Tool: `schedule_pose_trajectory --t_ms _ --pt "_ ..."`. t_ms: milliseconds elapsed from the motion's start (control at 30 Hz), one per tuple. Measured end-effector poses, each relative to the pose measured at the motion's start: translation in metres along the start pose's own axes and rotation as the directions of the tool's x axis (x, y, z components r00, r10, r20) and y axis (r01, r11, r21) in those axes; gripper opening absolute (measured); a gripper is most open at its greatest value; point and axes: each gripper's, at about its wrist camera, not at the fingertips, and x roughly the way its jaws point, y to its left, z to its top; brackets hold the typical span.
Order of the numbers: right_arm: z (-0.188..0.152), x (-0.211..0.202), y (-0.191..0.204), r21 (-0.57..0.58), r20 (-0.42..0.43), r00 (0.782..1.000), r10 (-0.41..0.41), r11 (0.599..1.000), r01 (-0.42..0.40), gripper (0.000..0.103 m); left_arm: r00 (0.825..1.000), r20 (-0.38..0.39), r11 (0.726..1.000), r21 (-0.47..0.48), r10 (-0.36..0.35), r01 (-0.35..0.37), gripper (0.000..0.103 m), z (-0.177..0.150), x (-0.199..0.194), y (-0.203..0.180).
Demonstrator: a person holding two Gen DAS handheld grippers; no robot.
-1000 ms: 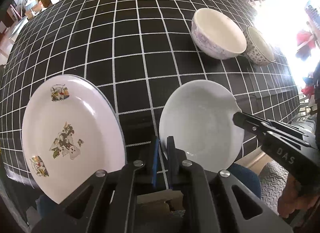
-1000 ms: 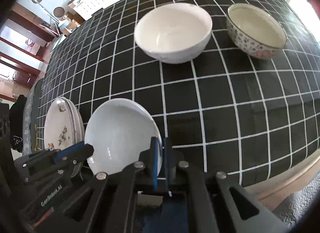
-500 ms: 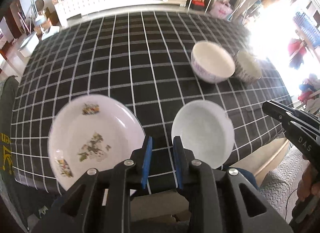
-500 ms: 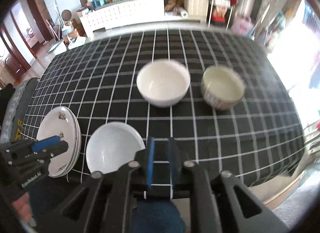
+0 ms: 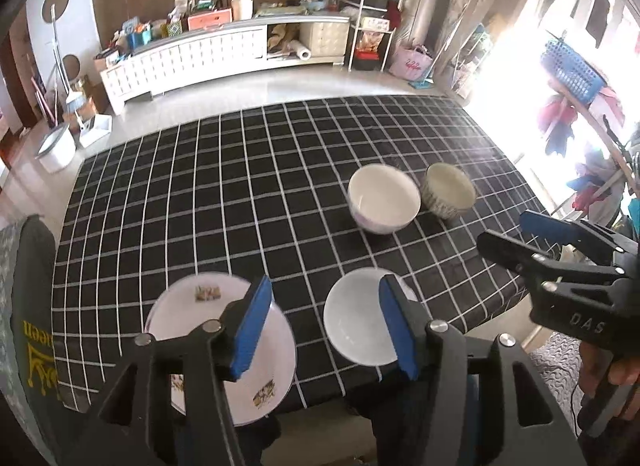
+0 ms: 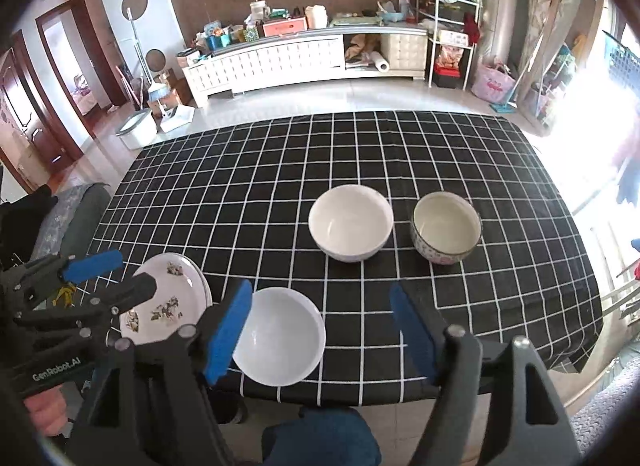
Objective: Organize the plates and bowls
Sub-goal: 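Move both tools to the faint-patterned white bowl and grip its rim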
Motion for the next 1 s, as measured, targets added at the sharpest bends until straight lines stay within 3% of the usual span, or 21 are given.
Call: schedule_pose_trajectory --t_ms 433,700,867,1000 --pt "0.036 0.017 -0.041 0.115 -0.067 0.997 0.038 0.993 -0.031 0.076 0.999 -0.031 1.0 0.018 -0.025 0.026 0.056 0.055 0.016 -0.017" --pt "0.057 0.05 -0.062 0.148 -0.13 0.99 0.056 0.988 -0.037 0.076 0.993 -0.115 0.999 -0.012 -0.04 0.039 0.056 0.082 0.064 -0.016" --pt "0.068 0.075 -0.072 0.176 -0.184 0.978 0.099 0.982 -0.066 0.076 0.973 -0.212 0.995 -0.059 -0.093 0.082 0.056 0.092 0.097 -0.009" --pt "0.076 0.094 -0.078 0.198 -0.218 0.967 0.128 0.977 -0.085 0.076 0.968 -0.241 0.996 -0.077 -0.066 0.049 0.056 0.102 0.123 -0.002"
